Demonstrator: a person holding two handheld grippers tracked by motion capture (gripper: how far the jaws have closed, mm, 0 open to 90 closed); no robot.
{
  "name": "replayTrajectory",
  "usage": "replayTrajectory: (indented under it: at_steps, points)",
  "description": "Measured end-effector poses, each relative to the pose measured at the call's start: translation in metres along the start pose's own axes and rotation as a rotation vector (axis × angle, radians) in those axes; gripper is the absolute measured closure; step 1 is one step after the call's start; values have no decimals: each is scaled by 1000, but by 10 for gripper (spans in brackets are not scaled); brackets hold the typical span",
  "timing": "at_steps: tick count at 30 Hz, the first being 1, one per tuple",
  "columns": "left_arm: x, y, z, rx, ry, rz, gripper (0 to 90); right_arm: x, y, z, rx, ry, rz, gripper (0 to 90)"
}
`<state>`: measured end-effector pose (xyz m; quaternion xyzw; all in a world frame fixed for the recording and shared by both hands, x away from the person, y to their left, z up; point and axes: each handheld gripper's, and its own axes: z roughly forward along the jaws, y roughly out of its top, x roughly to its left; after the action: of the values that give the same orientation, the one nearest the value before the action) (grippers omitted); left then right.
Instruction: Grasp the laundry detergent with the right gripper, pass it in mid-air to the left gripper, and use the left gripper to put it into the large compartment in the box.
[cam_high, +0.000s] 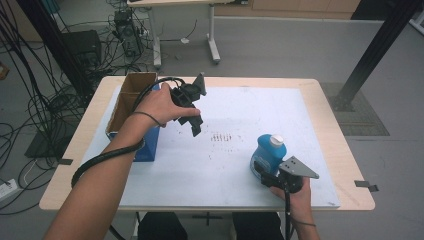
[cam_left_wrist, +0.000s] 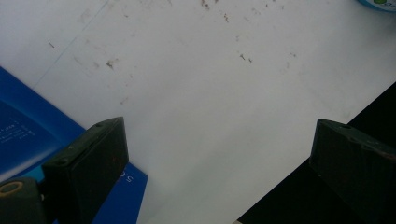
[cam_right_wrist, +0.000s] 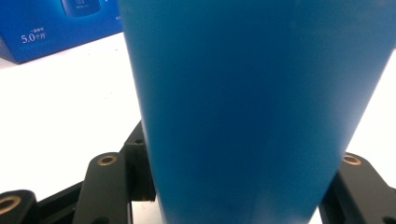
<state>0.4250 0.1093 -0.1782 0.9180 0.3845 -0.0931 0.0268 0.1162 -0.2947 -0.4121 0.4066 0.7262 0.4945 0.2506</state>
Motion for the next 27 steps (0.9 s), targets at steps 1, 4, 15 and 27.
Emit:
replayTrajectory:
  at_steps: [1, 4, 15, 27]
  points:
    - [0, -1, 0, -3, -4, -3, 48, 0, 0, 0, 0, 0, 0, 414]
    - [1, -1, 0, -4, -6, -2, 48, 0, 0, 0, 0, -1, 1, 415]
    - [-1, -1, 0, -3, -2, 2, 49, 1, 1, 0, 4, -3, 1, 417]
    - [-2, 1, 1, 3, 1, 5, 48, 2, 1, 0, 6, -5, 2, 417]
